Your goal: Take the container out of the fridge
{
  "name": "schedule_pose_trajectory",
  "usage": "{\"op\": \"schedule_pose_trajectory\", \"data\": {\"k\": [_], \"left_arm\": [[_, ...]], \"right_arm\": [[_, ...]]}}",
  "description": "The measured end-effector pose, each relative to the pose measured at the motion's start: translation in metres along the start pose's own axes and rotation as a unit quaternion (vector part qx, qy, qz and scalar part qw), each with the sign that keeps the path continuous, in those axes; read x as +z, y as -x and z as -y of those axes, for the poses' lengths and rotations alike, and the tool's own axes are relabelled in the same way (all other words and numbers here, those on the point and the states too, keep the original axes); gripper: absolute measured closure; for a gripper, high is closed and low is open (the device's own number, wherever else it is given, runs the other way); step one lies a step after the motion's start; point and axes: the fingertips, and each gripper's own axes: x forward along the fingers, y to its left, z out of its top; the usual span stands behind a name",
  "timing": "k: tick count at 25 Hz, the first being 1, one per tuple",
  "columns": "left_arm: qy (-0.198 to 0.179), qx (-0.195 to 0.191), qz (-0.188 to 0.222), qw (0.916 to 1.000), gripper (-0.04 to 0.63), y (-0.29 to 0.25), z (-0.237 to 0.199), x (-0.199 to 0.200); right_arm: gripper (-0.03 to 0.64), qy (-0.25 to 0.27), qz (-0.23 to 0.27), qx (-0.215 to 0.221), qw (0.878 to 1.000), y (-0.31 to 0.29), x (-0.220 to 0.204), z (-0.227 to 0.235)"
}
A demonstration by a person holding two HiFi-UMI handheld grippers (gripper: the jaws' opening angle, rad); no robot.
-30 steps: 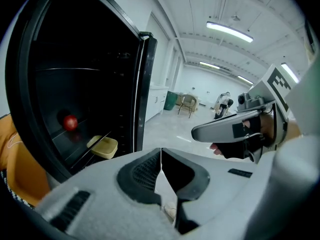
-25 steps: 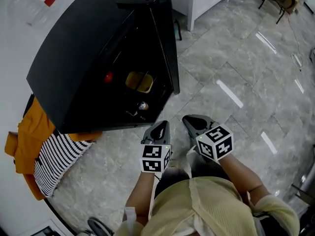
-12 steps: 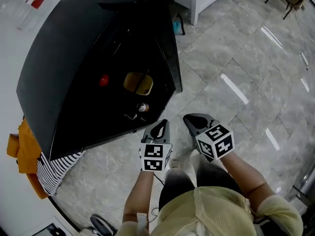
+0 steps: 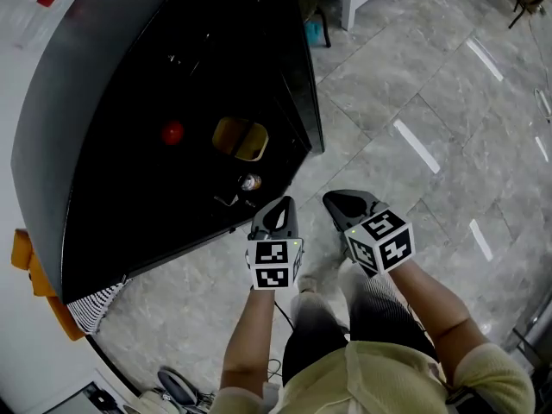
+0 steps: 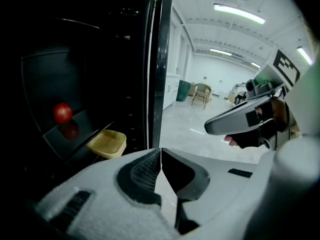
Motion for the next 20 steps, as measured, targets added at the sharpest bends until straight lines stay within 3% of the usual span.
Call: {"op": "schedule_pose_trajectory", "data": {"k": [13, 20], "left_arm": [[-0.034, 0.057, -0.015, 0.9977, 0.571, -0.039, -0.039, -0.023], [-0.03, 0.073, -0.009, 0.9968, 0.571, -0.065, -0.054, -0.028]], "right_arm": [[0.588, 0.009, -0.009, 0.022, 1.0, -0.043, -0.017, 0.017], [0.588, 0.003, -0.004, 0.019, 1.0, -0.063, -0.024, 0.033]]}}
